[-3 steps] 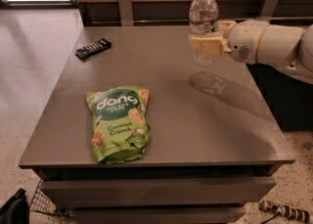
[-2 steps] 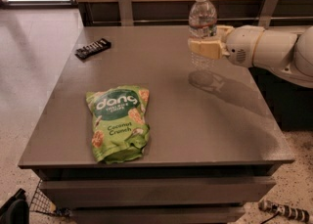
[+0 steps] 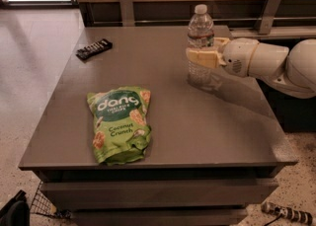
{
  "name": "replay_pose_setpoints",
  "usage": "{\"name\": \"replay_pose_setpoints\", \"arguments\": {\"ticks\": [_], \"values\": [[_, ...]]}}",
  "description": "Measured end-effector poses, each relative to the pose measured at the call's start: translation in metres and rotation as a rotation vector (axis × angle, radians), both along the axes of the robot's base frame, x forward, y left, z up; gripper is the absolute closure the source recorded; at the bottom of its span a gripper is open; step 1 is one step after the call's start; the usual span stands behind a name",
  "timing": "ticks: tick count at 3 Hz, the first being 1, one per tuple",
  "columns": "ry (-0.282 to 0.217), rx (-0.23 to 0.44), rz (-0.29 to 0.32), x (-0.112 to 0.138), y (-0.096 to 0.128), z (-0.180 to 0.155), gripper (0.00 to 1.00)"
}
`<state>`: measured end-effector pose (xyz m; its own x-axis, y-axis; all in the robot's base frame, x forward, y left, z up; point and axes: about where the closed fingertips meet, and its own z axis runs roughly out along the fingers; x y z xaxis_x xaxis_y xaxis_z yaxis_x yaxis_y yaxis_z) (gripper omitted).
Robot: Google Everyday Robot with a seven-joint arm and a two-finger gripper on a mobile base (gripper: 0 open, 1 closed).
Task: Place water bottle upright
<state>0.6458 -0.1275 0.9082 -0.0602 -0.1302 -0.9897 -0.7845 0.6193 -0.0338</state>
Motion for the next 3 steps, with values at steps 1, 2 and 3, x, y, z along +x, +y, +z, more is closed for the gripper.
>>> {"name": "replay_pose_setpoints", "arguments": {"ticks": [1,2,3], "values": [[0.008,0.038,0.0,-0.001,-0.001,-0.011,1.0],[-0.002,0.087,-0.014,-0.007,-0.009,-0.022,1.0],[-0.016,0.112,-0.02,-0.012,-0.017,-0.029,1.0]]}}
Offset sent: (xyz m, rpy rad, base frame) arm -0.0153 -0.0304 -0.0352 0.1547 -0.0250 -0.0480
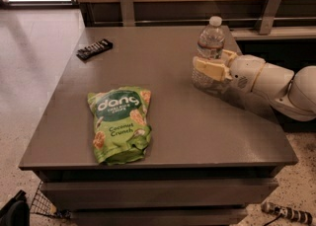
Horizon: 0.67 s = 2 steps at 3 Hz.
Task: Place water bottle upright
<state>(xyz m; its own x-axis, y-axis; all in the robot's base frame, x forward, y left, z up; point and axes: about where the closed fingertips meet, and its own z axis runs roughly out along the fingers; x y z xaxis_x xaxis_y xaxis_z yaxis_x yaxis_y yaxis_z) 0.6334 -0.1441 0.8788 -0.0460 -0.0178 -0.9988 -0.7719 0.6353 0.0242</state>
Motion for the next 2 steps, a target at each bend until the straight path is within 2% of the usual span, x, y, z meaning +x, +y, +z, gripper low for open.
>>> {"name": "replay_pose_setpoints", "arguments": {"ticks": [1,2], "values": [[0.0,0.0,0.0,0.0,0.0001,0.0026,0.85],[0.0,0.0,0.0,0.0,0.0003,0.0029,0.56]]}}
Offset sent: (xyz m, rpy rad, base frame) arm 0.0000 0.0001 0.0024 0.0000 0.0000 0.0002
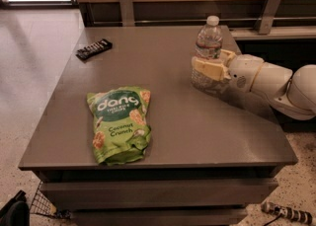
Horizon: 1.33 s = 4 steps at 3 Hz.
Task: Place water bottle upright
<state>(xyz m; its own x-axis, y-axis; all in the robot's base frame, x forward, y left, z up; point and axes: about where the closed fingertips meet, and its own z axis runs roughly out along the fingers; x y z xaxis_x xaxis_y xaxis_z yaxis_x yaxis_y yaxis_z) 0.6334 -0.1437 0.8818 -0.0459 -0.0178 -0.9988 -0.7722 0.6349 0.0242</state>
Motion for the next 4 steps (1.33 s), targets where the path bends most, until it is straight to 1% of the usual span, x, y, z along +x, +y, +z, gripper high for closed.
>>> {"name": "replay_pose_setpoints", "arguments": {"ticks": [2,3,4], "values": [[0.0,0.0,0.004,0.0001,0.0024,0.0007,0.07],[-0.001,0.0,0.007,0.0001,0.0043,0.001,0.0],[-0.001,0.0,0.007,0.0001,0.0044,0.001,0.0]]}}
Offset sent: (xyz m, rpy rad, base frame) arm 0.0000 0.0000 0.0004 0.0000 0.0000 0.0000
